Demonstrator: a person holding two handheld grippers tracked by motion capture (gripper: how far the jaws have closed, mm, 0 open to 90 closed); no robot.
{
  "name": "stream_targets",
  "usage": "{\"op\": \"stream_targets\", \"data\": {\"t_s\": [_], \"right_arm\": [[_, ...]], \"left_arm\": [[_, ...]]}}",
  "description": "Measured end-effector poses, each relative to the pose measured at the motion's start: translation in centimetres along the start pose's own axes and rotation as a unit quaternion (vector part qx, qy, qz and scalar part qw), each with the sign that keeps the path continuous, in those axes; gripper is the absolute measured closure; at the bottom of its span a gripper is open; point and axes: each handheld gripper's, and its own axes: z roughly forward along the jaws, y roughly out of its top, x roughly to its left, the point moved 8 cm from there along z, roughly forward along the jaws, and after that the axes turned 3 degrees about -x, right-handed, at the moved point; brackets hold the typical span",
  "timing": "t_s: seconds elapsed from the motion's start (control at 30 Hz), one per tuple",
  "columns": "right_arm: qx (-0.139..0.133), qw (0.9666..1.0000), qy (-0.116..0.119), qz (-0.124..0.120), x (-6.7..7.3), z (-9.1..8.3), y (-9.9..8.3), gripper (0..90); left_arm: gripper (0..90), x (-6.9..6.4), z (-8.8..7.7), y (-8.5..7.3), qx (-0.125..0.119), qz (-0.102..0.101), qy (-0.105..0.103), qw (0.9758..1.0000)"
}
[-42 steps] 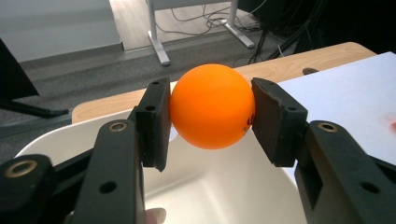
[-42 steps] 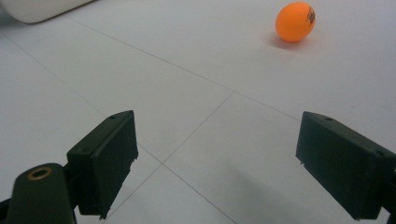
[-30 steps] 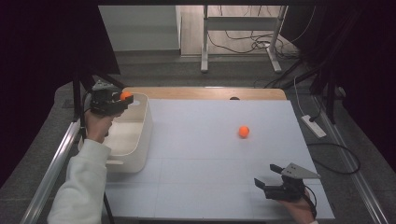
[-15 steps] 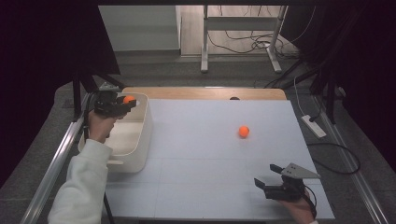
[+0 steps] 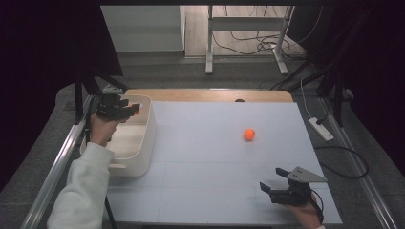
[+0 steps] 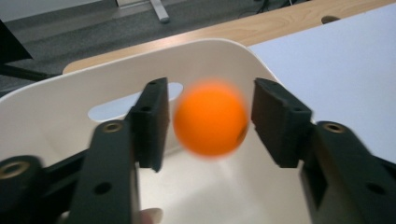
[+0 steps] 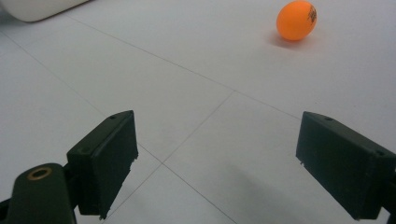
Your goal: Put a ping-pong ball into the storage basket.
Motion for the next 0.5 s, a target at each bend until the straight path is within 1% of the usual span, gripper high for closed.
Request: {"op": "stream_targets", "data": {"t_s": [0.07,0.17,0.3,0.33,0.37,0.4,0.47,0.5], "right_arm": [[0.001,1.0,0.0,-0.001,0.0,0.0,0.0,12.7],[0.001,1.0,-0.001,-0.001,0.0,0.0,0.0,12.7],[0.002,1.0,-0.001,-0.001,0.1,0.0,0.0,12.7],[0.001,1.0,-0.001,-0.001,0.1,0.0,0.0,12.7],[0.0,1.0,0.0,-0.001,0.1,0.0,0.0,12.7],[0.0,1.0,0.0,-0.001,0.1,0.0,0.0,12.7],[-0.001,1.0,0.001,-0.001,0.1,0.0,0.1,12.7],[-0.002,1.0,0.001,-0.001,0.1,0.1,0.2,12.7]], "left_arm": [[31.6,-0.1,-0.5,0.3,-0.011,-0.005,-0.004,0.9999],[25.6,-0.5,-1.2,0.7,-0.027,-0.013,-0.018,0.9994],[22.5,-1.5,-2.2,1.1,-0.048,-0.004,-0.031,0.9983],[22.1,-1.9,-2.5,1.2,-0.055,-0.001,-0.038,0.9978],[21.8,-2.3,-2.6,1.2,-0.058,0.003,-0.045,0.9973],[21.4,-2.3,-2.6,1.2,-0.058,0.003,-0.045,0.9973],[20.8,-3.1,-2.9,1.3,-0.067,0.006,-0.058,0.996],[20.6,-3.7,-3.1,1.2,-0.072,0.008,-0.071,0.9949]]}}
